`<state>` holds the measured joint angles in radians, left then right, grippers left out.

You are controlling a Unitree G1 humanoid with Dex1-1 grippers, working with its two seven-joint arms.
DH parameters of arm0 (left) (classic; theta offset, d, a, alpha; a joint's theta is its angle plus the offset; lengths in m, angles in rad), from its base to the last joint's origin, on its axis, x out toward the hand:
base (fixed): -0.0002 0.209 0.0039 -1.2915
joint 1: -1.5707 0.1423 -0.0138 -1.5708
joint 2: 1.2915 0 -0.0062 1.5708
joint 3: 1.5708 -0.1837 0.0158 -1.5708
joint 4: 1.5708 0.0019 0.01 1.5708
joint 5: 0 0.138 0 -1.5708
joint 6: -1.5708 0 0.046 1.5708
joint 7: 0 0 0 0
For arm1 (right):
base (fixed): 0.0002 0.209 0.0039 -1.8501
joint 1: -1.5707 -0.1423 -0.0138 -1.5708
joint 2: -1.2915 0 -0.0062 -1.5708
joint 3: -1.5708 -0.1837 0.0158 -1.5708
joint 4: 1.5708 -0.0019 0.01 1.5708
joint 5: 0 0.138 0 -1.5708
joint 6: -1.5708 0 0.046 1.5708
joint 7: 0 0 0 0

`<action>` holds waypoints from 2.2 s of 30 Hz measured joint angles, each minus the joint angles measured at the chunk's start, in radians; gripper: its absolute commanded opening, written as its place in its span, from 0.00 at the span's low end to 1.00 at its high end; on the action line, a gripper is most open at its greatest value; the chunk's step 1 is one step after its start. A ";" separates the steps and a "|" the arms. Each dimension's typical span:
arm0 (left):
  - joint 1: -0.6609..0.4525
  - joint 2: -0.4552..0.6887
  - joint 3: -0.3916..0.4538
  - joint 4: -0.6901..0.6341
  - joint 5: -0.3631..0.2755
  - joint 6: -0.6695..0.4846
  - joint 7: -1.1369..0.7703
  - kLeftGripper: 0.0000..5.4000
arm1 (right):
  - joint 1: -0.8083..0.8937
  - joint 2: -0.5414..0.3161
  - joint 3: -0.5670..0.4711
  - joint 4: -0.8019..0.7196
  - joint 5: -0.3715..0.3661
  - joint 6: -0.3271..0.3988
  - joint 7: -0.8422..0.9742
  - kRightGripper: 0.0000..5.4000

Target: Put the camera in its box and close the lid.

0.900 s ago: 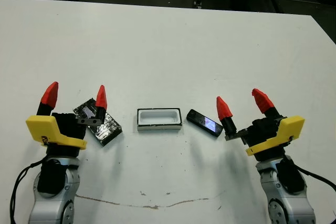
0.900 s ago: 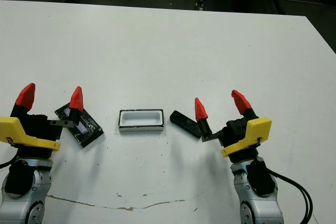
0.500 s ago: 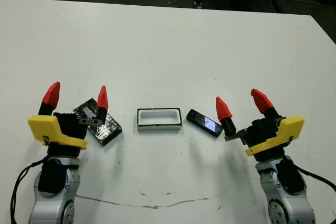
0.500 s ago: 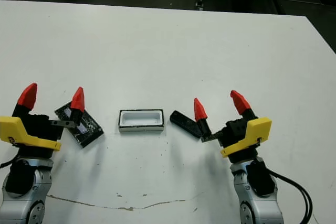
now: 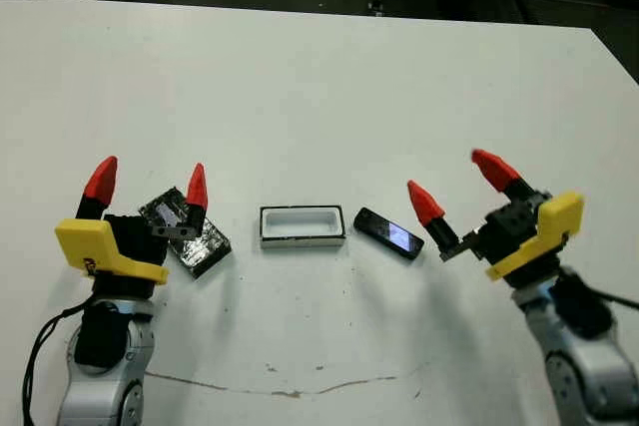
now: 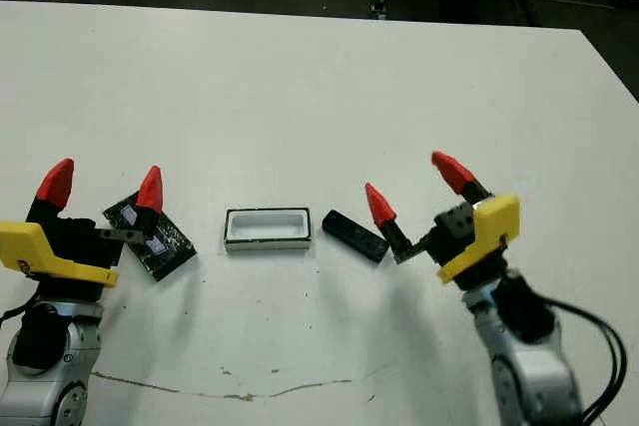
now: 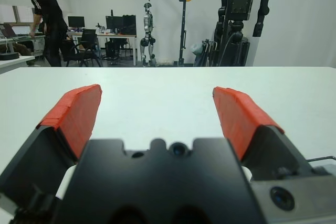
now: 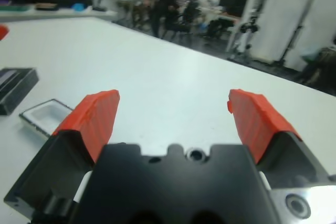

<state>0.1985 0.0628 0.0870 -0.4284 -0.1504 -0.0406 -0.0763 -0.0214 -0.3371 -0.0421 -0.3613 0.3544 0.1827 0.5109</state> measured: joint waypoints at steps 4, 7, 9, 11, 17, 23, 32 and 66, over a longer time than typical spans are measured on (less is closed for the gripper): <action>0.001 -0.003 -0.003 0.000 -0.004 0.000 -0.001 1.00 | -0.068 -0.060 0.011 0.024 0.004 0.063 0.059 1.00; 0.002 -0.005 -0.003 0.002 -0.012 0.000 -0.004 1.00 | -0.108 -0.088 0.025 0.060 0.006 0.071 0.113 1.00; 0.002 -0.005 -0.004 0.003 -0.004 0.000 -0.001 1.00 | -0.129 -0.094 0.035 0.084 0.005 0.073 0.144 1.00; 0.002 -0.005 -0.007 0.003 0.003 0.001 0.002 1.00 | -0.139 -0.103 0.050 0.096 -0.002 0.073 0.168 1.00; 0.003 -0.009 -0.009 0.003 -0.005 0.003 0.001 1.00 | -0.141 -0.125 0.088 0.102 -0.019 0.089 0.209 1.00; 0.002 -0.011 -0.010 0.007 -0.004 0.003 -0.002 1.00 | -0.135 -0.125 0.106 0.106 -0.020 0.099 0.217 1.00; 0.003 -0.011 -0.012 0.007 -0.003 0.003 -0.002 1.00 | -0.121 -0.126 0.139 0.144 -0.064 0.092 0.229 1.00; 0.005 -0.024 -0.026 0.010 0.003 0.012 0.000 1.00 | -0.088 -0.098 0.183 0.237 -0.123 0.055 0.235 0.91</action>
<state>0.2036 0.0387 0.0612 -0.4182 -0.1476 -0.0284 -0.0759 -0.1091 -0.4352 0.1406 -0.1246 0.2311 0.2379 0.7458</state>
